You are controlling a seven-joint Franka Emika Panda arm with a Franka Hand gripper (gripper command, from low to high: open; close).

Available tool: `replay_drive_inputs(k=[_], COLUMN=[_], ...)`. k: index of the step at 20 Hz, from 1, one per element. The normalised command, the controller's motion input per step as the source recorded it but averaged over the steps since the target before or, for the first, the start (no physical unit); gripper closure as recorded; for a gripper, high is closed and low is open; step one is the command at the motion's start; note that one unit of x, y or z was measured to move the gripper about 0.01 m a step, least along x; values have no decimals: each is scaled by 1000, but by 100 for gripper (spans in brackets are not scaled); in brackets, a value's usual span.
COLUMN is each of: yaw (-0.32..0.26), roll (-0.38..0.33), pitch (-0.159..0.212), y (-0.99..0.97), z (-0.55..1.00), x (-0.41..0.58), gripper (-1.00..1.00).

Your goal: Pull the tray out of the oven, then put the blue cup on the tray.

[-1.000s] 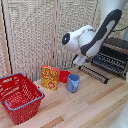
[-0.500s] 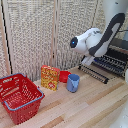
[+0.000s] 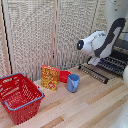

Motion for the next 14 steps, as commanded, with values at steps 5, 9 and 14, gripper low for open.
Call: replay_drive_inputs(k=[5,9,14], yaw=[0,0,26], roll=[33,13,37], pitch=[-2,1,54], y=[-645,-579,-305], z=[-22,-5,-25], x=[79,104,108], gripper=[-100,-100,100])
